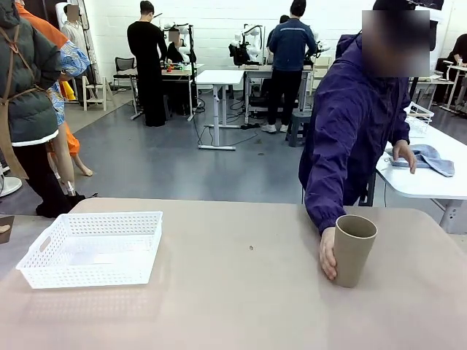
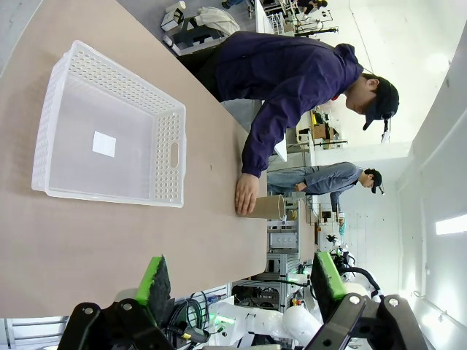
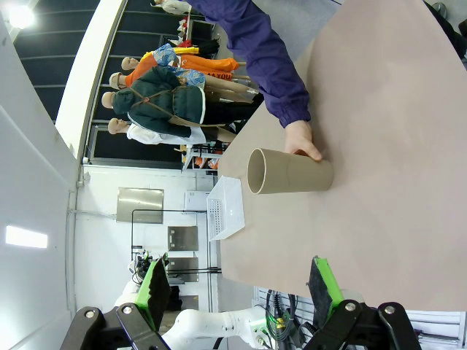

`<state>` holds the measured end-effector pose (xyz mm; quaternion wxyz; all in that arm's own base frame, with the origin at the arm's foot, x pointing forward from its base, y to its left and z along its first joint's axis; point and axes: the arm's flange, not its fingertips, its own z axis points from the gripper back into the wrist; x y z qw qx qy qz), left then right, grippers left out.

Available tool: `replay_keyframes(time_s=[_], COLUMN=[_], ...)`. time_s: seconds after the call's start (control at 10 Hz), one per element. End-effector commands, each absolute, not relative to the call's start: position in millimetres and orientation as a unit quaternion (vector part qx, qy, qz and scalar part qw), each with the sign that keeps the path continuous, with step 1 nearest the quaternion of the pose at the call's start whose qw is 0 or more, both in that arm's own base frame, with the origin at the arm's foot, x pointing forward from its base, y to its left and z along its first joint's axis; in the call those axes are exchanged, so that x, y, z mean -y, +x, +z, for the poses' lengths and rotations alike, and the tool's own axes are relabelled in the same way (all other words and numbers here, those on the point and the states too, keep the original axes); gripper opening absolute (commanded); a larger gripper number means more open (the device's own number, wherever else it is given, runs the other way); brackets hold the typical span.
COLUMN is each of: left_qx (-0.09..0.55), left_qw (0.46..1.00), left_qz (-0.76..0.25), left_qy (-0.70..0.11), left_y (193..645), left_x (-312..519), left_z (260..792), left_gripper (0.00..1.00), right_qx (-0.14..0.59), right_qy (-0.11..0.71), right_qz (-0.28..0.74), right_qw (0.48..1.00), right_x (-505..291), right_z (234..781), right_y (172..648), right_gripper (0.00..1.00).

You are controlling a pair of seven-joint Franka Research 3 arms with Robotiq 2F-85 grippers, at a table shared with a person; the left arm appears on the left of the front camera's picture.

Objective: Clean and organize the cups into the basket.
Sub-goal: Pick up the Organizing basket and move it to the center of the table, then pick up the Reusable plastic cup from the right side of the table and place it inside the Organizing basket.

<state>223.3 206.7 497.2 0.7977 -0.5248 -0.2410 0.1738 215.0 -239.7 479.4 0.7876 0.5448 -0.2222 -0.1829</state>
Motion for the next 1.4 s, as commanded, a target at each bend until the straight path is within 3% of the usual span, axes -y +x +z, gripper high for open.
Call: replay_keyframes(time_s=[0.0, 0.2, 0.3, 0.4, 0.9, 1.3], left_qx=[0.245, 0.241, 0.239, 0.247, 0.226, 0.166], left_qw=[0.791, 0.798, 0.819, 0.849, 0.956, 0.983], left_qz=[0.171, 0.174, 0.172, 0.160, 0.089, 0.073], left_qy=[-0.534, -0.525, -0.492, -0.439, -0.165, -0.021], left_y=[223, 223, 230, 239, 283, 320], left_x=[-208, -207, -212, -213, -168, -140], left_z=[497, 497, 501, 506, 511, 476], left_gripper=[1.00, 1.00, 1.00, 1.00, 1.00, 1.00], right_qx=[0.222, 0.222, 0.246, 0.279, 0.355, 0.394], right_qy=[0.548, 0.545, 0.560, 0.549, 0.513, 0.383], right_qz=[-0.178, -0.183, -0.066, 0.010, 0.184, 0.289], right_qw=[0.787, 0.788, 0.789, 0.788, 0.760, 0.784], right_x=[240, 240, 237, 233, 206, 173], right_z=[478, 479, 476, 471, 437, 407], right_y=[216, 215, 219, 228, 267, 291], right_gripper=[1.00, 1.00, 1.00, 1.00, 1.00, 1.00])
